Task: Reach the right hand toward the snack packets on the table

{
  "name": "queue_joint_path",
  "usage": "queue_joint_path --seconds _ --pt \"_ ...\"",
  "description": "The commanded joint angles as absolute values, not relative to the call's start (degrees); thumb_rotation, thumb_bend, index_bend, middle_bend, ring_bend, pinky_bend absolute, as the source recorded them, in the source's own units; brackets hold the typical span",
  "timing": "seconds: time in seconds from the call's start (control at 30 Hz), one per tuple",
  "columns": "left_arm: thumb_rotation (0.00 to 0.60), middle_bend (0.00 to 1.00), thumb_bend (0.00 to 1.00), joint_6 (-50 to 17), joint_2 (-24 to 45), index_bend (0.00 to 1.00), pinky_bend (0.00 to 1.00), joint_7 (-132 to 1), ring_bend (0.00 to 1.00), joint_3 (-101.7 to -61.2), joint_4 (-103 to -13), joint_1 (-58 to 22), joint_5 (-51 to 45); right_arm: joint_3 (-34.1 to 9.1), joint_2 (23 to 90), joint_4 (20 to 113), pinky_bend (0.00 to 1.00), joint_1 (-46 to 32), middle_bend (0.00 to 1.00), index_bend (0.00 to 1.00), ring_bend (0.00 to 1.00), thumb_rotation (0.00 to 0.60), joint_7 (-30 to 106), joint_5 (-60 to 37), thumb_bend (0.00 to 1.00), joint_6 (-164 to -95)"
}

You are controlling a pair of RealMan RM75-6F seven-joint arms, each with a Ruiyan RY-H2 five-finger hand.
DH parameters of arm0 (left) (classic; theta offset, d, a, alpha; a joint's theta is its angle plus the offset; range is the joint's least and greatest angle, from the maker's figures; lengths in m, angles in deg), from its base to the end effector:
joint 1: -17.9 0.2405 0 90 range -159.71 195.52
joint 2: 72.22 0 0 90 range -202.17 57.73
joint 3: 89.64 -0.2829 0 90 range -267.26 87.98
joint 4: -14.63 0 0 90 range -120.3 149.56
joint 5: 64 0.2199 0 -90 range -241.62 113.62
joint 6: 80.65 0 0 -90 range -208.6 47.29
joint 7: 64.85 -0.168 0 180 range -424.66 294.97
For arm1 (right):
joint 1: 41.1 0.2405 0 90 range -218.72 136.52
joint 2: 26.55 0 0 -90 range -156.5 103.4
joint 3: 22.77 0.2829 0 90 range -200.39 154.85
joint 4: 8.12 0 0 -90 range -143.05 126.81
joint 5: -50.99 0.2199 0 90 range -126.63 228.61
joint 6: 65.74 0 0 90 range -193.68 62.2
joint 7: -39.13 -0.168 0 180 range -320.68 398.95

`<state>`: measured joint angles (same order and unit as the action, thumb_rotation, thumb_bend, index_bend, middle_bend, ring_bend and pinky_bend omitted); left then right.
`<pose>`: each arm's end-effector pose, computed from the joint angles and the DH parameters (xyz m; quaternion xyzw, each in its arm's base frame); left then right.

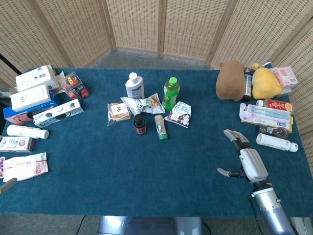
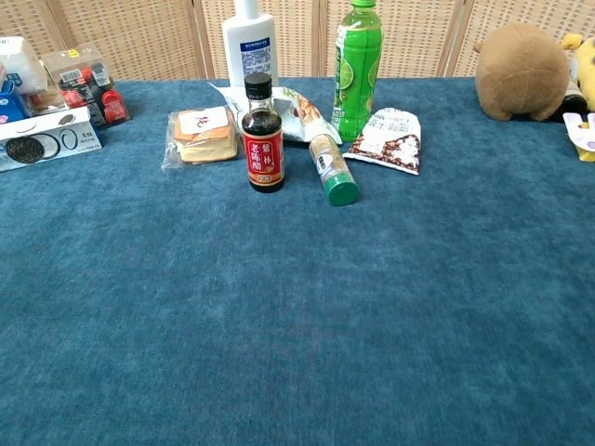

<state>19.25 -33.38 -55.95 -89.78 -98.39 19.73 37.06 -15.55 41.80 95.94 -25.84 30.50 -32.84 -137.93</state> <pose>-0.2449 0.1543 0.2772 -0.5968 -0.3367 -0.4861 0.5425 -0.2464 -0.2656 0.0988 0.5789 -0.5032 0.4958 0.4072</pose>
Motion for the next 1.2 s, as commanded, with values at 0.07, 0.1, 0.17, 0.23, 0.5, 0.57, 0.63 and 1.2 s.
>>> queue_joint_path --seconds 0.07,0.1,0.17,0.23,0.5,0.57,0.63,1.2 --pt "0.600 0.00 0.00 17.7 -33.2 0.12 0.00 -56.5 0.00 -89.7 -98.6 19.1 35.9 -12.9 46.7 93.1 0.00 -21.1 0.00 0.00 0.00 0.600 35.3 -26.9 0.00 -132.0" --pt "0.600 0.00 0.00 17.3 -33.1 0.12 0.00 -56.6 0.00 -89.6 -98.6 18.9 35.5 -12.5 47.8 92.3 0.00 -20.1 0.00 0.00 0.00 0.600 36.3 -25.8 0.00 -131.0" --pt "0.600 0.00 0.00 16.0 -33.1 0.12 0.00 -56.7 0.00 -89.6 -98.8 18.5 34.7 -11.1 50.2 90.0 0.00 -17.7 0.00 0.00 0.00 0.600 38.2 -23.1 0.00 -128.5" --pt "0.600 0.00 0.00 15.1 -33.1 0.12 0.00 -57.3 0.00 -89.6 -98.9 18.2 34.0 -9.7 52.1 87.6 0.00 -15.4 0.00 0.00 0.00 0.600 39.7 -20.8 0.00 -126.5" --pt "0.600 0.00 0.00 12.7 -32.9 0.12 0.00 -57.9 0.00 -89.5 -99.0 17.5 31.3 -4.0 59.0 74.6 0.00 -5.5 0.00 0.00 0.00 0.600 43.9 -11.6 0.00 -118.1" --pt "0.600 0.00 0.00 12.0 -33.1 0.12 0.00 -57.9 0.00 -89.4 -99.0 17.4 30.1 -3.2 60.9 70.0 0.00 -2.9 0.00 0.00 0.00 0.600 44.5 -9.7 0.00 -115.6" --pt "0.600 0.00 0.00 11.9 -33.3 0.12 0.00 -58.4 0.00 -89.3 -99.3 17.4 29.4 -2.5 62.6 65.7 0.00 -0.8 0.00 0.00 0.00 0.600 44.5 -8.0 0.00 -113.4" --pt "0.600 0.00 0.00 11.6 -32.7 0.12 0.00 -62.2 0.00 -88.8 -100.0 17.5 27.9 1.0 77.2 35.0 0.00 12.7 0.00 0.00 0.00 0.600 42.3 0.6 0.00 -100.5"
